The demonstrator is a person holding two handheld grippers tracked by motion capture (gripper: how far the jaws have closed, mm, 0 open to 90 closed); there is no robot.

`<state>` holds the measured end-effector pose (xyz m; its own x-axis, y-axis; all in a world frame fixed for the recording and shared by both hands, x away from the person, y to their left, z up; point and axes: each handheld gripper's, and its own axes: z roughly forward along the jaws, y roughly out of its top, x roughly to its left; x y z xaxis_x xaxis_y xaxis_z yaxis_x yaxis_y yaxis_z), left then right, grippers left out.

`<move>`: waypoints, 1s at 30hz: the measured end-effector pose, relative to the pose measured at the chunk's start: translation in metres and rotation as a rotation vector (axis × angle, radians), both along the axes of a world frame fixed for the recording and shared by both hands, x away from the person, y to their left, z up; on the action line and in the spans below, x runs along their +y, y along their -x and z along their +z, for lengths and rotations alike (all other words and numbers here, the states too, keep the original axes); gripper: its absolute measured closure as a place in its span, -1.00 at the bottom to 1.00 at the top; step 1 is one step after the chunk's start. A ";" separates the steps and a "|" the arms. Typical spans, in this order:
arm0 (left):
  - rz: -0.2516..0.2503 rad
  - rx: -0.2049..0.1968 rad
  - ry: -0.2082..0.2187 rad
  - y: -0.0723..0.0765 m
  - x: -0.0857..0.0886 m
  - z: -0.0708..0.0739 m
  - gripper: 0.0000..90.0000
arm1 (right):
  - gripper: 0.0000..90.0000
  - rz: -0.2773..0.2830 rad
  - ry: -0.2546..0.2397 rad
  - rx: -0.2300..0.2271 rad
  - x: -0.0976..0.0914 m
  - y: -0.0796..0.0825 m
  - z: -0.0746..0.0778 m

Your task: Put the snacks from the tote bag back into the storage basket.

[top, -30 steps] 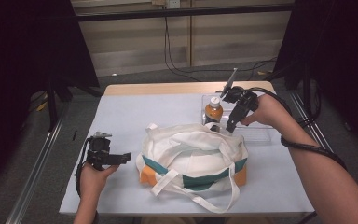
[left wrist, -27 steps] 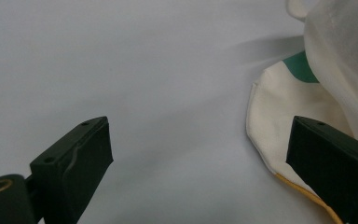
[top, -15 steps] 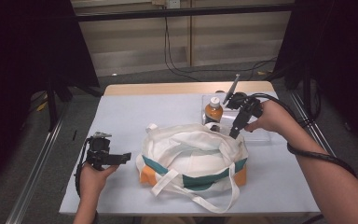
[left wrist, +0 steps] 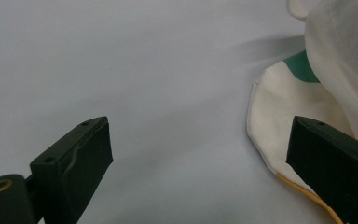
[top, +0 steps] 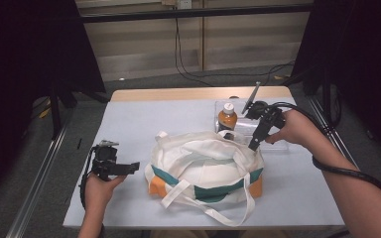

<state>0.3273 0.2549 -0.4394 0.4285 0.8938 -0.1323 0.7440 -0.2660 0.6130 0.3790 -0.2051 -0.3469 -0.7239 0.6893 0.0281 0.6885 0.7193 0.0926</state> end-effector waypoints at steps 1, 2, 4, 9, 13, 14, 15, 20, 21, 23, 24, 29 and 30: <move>0.000 0.000 0.000 0.000 0.000 0.000 -0.86 | -0.76 0.007 -0.001 -0.009 -0.001 0.001 -0.001; 0.002 -0.002 -0.001 0.000 0.000 0.000 -0.86 | -0.76 0.000 -0.006 0.000 -0.001 0.002 0.000; 0.000 0.000 -0.001 0.000 0.000 0.000 -0.86 | -0.76 -0.001 -0.002 -0.002 -0.001 0.004 -0.001; 0.000 0.002 0.001 0.000 0.000 0.000 -0.86 | -0.76 0.012 0.002 -0.003 -0.003 0.008 -0.002; 0.002 0.000 0.001 0.000 0.000 0.000 -0.86 | -0.76 0.020 0.008 -0.010 -0.007 0.011 -0.002; 0.001 0.001 0.001 0.000 0.000 0.000 -0.86 | -0.76 0.015 0.009 -0.005 -0.008 0.012 -0.001; -0.002 0.004 0.001 0.000 -0.001 0.000 -0.86 | -0.76 0.030 0.006 -0.015 -0.010 0.012 -0.002; -0.002 0.002 -0.004 0.000 -0.001 0.000 -0.86 | -0.76 0.012 0.011 -0.005 -0.014 0.017 -0.001; -0.002 0.002 -0.004 0.000 -0.001 0.000 -0.86 | -0.76 0.015 0.005 -0.008 -0.015 0.017 -0.001; -0.004 0.001 -0.002 0.000 -0.001 -0.001 -0.86 | -0.76 0.009 0.007 -0.007 -0.017 0.019 0.001; -0.006 0.004 -0.009 0.000 -0.001 0.000 -0.86 | -0.76 0.012 0.002 -0.015 -0.018 0.020 0.001; -0.004 0.002 -0.002 0.000 -0.002 -0.001 -0.86 | -0.76 0.007 0.007 -0.013 -0.022 0.023 0.001; -0.006 0.005 -0.006 0.000 -0.001 0.000 -0.85 | -0.76 0.011 0.010 -0.020 -0.023 0.024 0.000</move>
<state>0.3271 0.2534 -0.4398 0.4333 0.8920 -0.1292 0.7457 -0.2743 0.6072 0.3551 -0.2286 -0.3466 -0.7321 0.6812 0.0063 0.6783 0.7280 0.0991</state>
